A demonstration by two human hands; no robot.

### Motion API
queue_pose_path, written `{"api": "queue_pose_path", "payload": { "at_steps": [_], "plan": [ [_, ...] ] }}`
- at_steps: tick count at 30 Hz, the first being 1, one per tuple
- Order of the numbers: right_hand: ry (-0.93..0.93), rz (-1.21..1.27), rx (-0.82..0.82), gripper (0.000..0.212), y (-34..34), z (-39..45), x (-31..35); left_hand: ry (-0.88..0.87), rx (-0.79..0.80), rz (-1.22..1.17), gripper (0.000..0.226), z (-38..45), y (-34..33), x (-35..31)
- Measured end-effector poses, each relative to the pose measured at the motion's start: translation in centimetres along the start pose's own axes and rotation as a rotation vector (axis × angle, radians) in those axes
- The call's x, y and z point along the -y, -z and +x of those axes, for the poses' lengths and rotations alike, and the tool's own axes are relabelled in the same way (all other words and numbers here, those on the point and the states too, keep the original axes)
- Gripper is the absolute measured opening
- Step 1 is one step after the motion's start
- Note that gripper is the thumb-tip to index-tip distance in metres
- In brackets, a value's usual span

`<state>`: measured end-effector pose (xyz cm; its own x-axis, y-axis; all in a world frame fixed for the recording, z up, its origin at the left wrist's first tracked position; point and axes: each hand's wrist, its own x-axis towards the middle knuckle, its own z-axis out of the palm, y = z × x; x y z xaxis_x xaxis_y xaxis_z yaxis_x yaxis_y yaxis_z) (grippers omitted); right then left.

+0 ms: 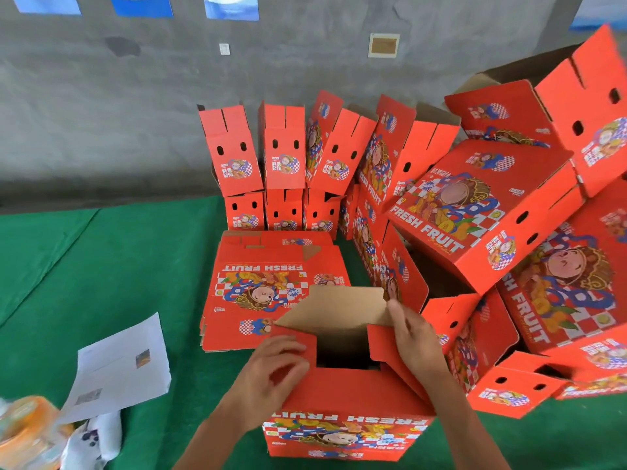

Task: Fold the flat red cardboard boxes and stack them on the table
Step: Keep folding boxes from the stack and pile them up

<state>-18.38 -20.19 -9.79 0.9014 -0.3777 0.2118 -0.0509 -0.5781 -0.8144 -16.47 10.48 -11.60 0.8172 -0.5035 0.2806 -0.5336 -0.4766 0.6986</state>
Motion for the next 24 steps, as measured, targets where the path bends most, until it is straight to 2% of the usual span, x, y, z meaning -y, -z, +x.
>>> {"api": "queue_pose_path", "payload": {
  "at_steps": [2, 6, 7, 9, 11, 14, 15, 17, 18, 19, 21, 24],
  "plan": [
    [-0.068, 0.132, 0.067, 0.054, 0.6, -0.4, 0.2, 0.039, 0.001, -0.056, 0.033, 0.4, 0.0, -0.1],
    [-0.035, 0.272, 0.274, 0.021, 1.1, -1.1, -1.1, 0.105, -0.054, -0.183, 0.036, 0.5, -0.2, -0.3],
    [-0.036, 0.259, 0.330, 0.022, 1.4, -1.4, -1.5, 0.135, -0.054, -0.221, 0.038, 0.6, -0.3, -0.2],
    [-0.043, 0.190, 0.387, 0.044, 2.0, -2.0, -1.9, 0.173, -0.048, -0.230, 0.038, 0.7, -0.6, -0.3],
    [-0.062, 0.117, 0.382, 0.062, 2.5, -2.0, -2.1, 0.168, -0.108, -0.143, 0.039, 0.9, -1.0, -0.5],
    [-0.101, -0.013, 0.356, 0.063, 2.6, -1.7, -1.6, 0.168, -0.191, -0.020, 0.064, 1.3, -1.1, -0.7],
    [-0.097, -0.069, 0.353, 0.061, 2.4, -1.5, -1.5, 0.194, -0.153, 0.009, 0.077, 1.5, -1.0, -0.6],
    [-0.055, -0.198, 0.351, 0.054, 1.9, -1.4, -1.2, 0.325, 0.041, 0.037, 0.105, 2.4, -0.5, -0.6],
    [-0.030, -0.251, 0.338, 0.051, 1.5, -1.3, -1.1, 0.382, 0.137, 0.088, 0.111, 3.0, -0.3, -0.7],
    [-0.007, -0.298, 0.317, 0.048, 1.2, -1.3, -1.1, 0.417, 0.186, 0.175, 0.111, 3.5, -0.3, -0.9],
    [0.014, -0.385, 0.275, 0.046, 0.6, -1.4, -1.1, 0.470, 0.178, 0.355, 0.104, 4.6, -0.7, -1.3],
    [-0.037, -0.354, 0.237, 0.052, 0.5, -1.5, -1.1, 0.457, 0.116, 0.460, 0.078, 4.9, -1.2, -1.5]
  ]
}}
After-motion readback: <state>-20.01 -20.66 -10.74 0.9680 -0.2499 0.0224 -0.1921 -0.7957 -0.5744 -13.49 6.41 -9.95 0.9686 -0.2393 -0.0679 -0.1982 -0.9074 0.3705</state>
